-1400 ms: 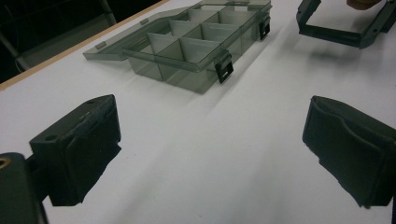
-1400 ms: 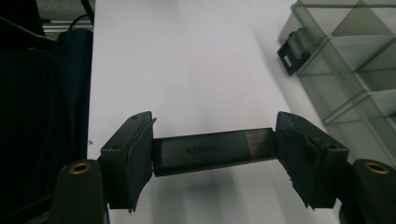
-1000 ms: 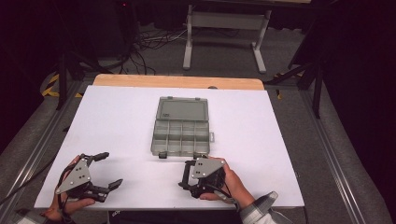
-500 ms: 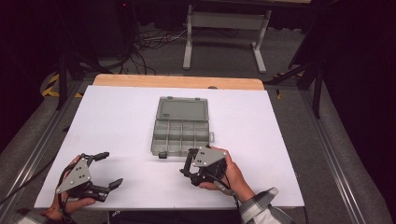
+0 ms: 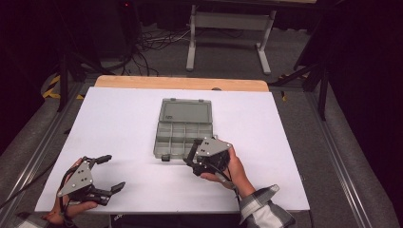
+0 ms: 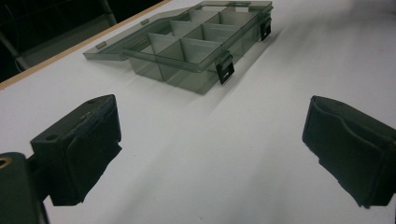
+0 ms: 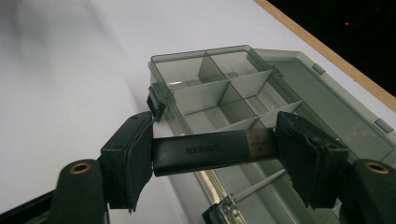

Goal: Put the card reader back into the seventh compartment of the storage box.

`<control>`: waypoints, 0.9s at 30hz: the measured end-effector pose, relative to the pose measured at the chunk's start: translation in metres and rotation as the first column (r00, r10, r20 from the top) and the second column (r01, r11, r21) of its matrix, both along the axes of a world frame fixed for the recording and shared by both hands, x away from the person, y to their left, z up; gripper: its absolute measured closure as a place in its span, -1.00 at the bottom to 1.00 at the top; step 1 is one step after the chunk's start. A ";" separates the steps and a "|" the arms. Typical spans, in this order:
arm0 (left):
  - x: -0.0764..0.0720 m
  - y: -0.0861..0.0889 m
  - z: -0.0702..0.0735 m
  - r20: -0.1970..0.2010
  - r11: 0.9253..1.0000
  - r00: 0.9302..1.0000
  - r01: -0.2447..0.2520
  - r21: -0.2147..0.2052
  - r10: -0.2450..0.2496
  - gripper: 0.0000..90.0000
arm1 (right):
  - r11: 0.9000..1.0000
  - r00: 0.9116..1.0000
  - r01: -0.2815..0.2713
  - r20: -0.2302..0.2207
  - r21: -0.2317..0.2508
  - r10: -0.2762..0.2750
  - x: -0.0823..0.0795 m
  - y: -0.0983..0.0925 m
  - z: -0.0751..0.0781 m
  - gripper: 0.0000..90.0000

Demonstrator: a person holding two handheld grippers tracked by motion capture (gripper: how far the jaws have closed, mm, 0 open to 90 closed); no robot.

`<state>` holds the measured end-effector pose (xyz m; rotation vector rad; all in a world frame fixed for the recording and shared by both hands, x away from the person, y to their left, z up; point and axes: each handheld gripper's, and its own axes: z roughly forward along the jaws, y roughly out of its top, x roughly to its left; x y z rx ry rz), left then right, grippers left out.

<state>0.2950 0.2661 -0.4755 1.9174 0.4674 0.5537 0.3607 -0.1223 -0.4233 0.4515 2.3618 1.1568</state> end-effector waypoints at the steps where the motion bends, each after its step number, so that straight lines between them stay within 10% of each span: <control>1: 0.000 0.000 0.000 0.000 1.000 1.000 -0.001 0.002 0.001 -0.88 | 1.000 1.000 0.006 0.002 0.001 -0.006 0.002 0.000 0.000 -0.32; 27: 0.000 0.001 0.001 -0.002 1.000 1.000 0.010 -0.005 -0.010 -0.88 | 0.992 0.992 0.123 -0.034 0.014 -0.122 0.036 0.005 -0.010 -0.32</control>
